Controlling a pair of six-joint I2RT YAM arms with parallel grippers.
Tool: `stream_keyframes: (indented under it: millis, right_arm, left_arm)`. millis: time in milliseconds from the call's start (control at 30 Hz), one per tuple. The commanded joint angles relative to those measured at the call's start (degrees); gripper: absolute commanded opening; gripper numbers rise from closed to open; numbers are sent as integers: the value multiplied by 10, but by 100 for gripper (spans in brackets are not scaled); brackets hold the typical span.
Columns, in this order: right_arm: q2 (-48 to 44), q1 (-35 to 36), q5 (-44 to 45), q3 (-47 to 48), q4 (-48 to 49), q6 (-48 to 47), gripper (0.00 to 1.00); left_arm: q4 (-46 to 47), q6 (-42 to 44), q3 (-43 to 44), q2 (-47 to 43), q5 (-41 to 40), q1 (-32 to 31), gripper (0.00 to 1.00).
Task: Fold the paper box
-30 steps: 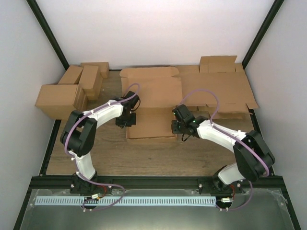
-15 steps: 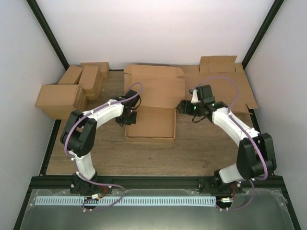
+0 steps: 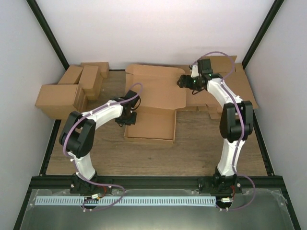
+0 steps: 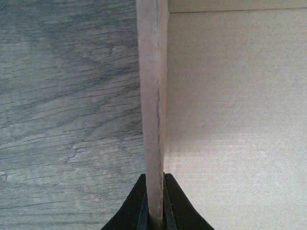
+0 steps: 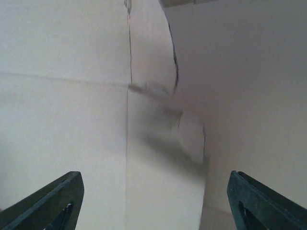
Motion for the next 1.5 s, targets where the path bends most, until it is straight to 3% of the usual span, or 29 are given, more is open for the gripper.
stream_keyframes:
  millis: [0,133,433,533,700,900,1067,1333,1467]
  right_arm:
    - [62,-4,-8,93,-48,-35,83]
    - [109,-4,1,157,-73,-31,75]
    - [92,-3,-66,153,-76,-21,36]
    - [57,5,-35,120,-67,-16,30]
    - [22,37,34,103,-68,-2,5]
    - [-26,109,196,69,-23,13,1]
    - [-58,137,287,7,43,3,1]
    - [-110,137,326,-94,141,-18,1]
    - [-131,137,326,-131,186,-35,1]
  left_arm:
    - [14,10,-9,-22,0,-3,4]
    - [15,9,-12,-24,-1,-4,4]
    - [8,-4,-6,-18,0,-2,4]
    - [-8,-17,9,1,8,-3,4]
    - [1,-35,14,8,35,-3,4]
    - [25,-73,25,21,104,-3,7]
    - [33,-99,34,18,130,-3,43]
    - [17,-122,35,-47,112,-2,83]
    - [-18,-127,40,-88,107,3,96]
